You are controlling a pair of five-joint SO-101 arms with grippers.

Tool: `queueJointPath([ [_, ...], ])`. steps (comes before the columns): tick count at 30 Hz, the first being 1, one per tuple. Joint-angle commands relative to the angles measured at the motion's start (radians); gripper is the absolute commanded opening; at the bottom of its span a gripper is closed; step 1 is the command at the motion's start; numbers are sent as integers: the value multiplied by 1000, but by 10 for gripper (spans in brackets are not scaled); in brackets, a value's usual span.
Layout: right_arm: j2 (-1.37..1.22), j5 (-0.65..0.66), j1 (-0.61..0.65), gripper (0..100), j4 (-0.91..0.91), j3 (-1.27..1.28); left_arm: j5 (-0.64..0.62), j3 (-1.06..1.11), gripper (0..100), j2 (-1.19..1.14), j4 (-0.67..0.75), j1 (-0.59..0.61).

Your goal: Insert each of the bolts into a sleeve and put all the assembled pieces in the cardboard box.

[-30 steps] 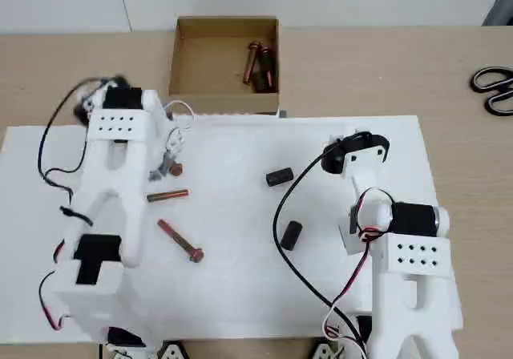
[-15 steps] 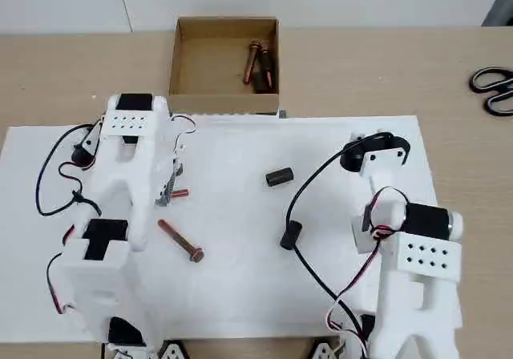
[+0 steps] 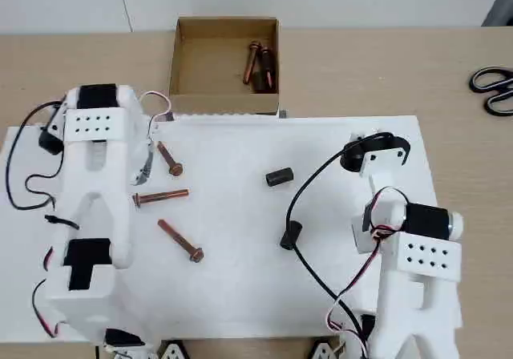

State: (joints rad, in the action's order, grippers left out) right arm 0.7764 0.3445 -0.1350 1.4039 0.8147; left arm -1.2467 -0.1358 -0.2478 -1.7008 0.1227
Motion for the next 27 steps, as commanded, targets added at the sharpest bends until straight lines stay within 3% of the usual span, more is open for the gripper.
queueJointPath([
  [1, 28, 9, -8, 4, -5, -5, 60, -39, 10, -58, -20, 14],
  [10, 28, 29, -13, 4, -4, -5, 64, -41, 19, -127, -31, 34],
  [18, 28, 29, -13, 4, -2, -5, 66, -39, 209, -127, -51, 12],
  [27, 28, 29, -13, 4, -4, -5, 64, -35, 210, -137, -49, 11],
])
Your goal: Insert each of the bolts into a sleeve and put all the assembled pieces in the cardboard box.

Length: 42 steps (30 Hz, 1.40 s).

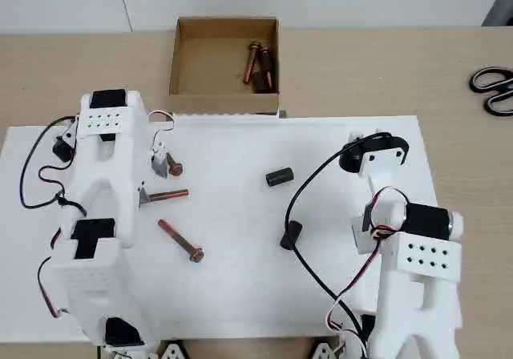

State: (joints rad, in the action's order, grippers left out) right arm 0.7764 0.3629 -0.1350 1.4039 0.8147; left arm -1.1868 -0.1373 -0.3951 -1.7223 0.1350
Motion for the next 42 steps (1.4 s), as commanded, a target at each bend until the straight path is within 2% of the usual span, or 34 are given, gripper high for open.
queueJointPath([
  [1, 28, 11, -15, 4, -4, -5, 6, -33, 210, 11, -28, 2],
  [15, 28, 11, -15, 4, -8, -5, 52, 62, 210, 20, -29, 2],
  [31, 28, 11, -15, 4, -8, -5, 52, 64, 210, 9, -23, 46],
  [42, 28, 9, -15, 4, -8, -5, 52, 102, 210, 8, 35, 46],
])
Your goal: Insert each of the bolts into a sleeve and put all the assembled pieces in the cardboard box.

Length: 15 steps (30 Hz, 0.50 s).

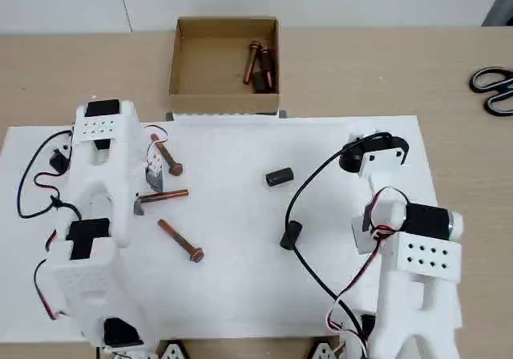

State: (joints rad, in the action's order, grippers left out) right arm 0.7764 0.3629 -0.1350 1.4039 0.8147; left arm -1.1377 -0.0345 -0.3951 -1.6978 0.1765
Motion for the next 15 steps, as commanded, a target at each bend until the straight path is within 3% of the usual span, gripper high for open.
queueJointPath([
  [1, 28, 9, -15, 4, -8, -5, 3, -1, 210, 8, 11, 5],
  [7, 28, 8, -15, 4, -8, -5, 8, 8, 210, -12, 32, 5],
  [15, 28, 11, -15, 4, -8, -5, 3, -31, 209, -206, 43, 5],
])
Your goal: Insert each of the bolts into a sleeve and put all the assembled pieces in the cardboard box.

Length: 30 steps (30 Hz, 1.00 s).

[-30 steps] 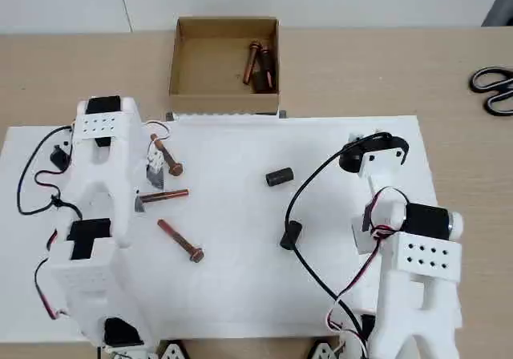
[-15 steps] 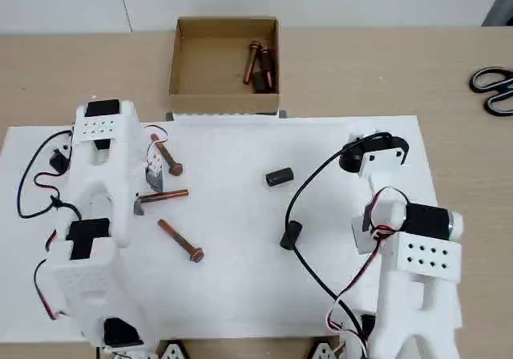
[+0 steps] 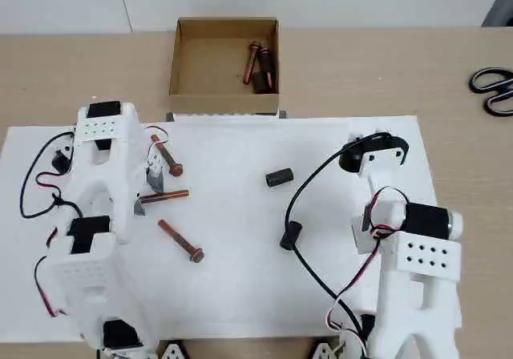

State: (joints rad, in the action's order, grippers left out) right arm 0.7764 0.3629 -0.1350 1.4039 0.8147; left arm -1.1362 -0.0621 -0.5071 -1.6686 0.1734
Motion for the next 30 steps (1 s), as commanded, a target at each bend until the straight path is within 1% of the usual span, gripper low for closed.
queueJointPath([
  [1, 28, 11, -15, 4, -8, -5, 2, -15, 209, -106, 14, 8],
  [5, 28, 11, -15, 4, -8, -5, 2, -41, 197, -109, 17, 8],
  [9, 28, 11, -15, 4, -8, -5, 8, -116, 107, -109, -11, 8],
  [12, 28, 8, -15, 4, -10, -5, 8, -173, 11, -109, -46, 6],
  [13, 28, 8, -15, 4, -10, -5, 8, -185, 3, -109, -51, 6],
  [22, 28, 6, -15, 4, -10, -5, 21, -251, 6, -107, -84, 0],
  [25, 28, 6, -15, 4, -10, -5, 68, -272, 6, -101, -84, 0],
  [30, 28, 6, -15, 4, -10, -5, 210, -274, 6, 12, -84, -12],
])
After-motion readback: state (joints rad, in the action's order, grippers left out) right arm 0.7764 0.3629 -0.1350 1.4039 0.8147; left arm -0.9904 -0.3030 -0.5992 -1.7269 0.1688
